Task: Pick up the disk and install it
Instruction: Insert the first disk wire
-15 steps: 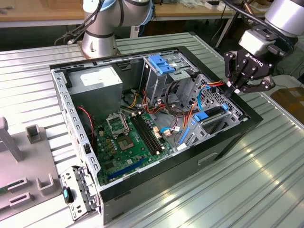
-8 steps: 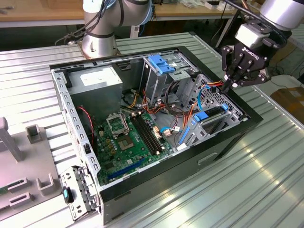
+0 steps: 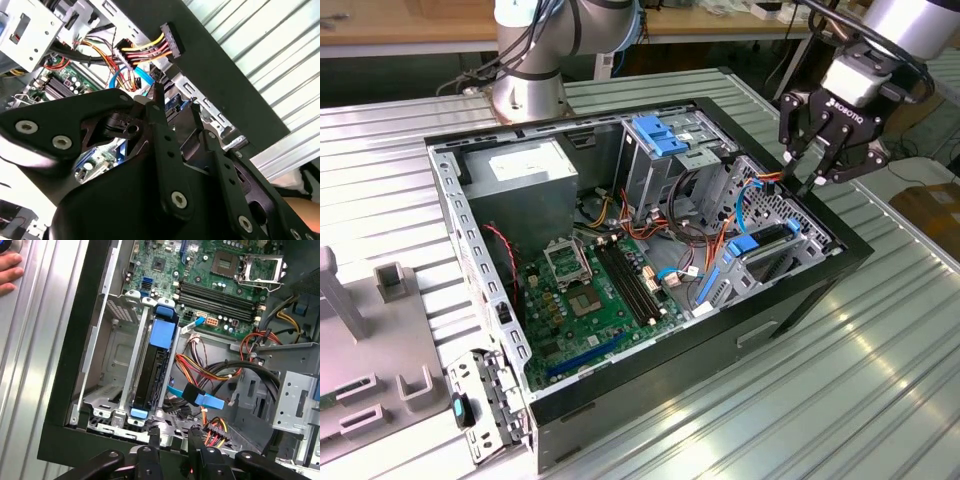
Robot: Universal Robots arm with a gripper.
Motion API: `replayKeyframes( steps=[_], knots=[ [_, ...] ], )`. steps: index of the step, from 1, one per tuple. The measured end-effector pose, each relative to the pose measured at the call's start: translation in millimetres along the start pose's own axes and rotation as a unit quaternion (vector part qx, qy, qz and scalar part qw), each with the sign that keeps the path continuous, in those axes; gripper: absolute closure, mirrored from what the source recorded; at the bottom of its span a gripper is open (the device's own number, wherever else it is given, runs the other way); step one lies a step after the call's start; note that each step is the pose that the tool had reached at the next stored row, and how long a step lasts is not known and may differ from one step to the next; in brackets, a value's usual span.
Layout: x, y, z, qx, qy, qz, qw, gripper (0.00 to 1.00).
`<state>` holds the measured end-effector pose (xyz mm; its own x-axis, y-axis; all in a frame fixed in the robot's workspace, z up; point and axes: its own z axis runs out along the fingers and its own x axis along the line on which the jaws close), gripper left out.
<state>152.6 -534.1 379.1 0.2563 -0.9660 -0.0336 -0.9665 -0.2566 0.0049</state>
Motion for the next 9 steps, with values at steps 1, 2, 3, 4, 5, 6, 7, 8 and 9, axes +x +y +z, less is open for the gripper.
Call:
replayKeyframes(
  steps=[1,2,3,4,5,6,7,8,9],
  knots=[
    [-0.8,-0.5,0.2,0.0024,0.0007,-0.002,1.0000,0.64],
    [-1.9,-1.0,0.3,0.0049,0.0013,-0.003,1.0000,0.64],
    [-3.6,-1.9,0.4,0.0082,0.0022,-0.004,1.0000,0.64],
    [-5.1,-2.7,0.4,0.0111,0.0030,-0.005,0.9999,0.64],
    [-7.1,-3.6,0.5,0.0155,0.0043,-0.006,0.9999,0.64],
    [-8.2,-4.2,0.5,0.0182,0.0050,-0.007,0.9998,0.64],
    [-10.9,-5.4,0.7,0.0255,0.0074,-0.009,0.9996,0.64],
    [-15.0,-7.1,0.7,0.0377,0.0120,-0.012,0.9991,0.64],
    [-17.1,-7.8,0.8,0.0447,0.0149,-0.014,0.9988,0.64]
  ],
)
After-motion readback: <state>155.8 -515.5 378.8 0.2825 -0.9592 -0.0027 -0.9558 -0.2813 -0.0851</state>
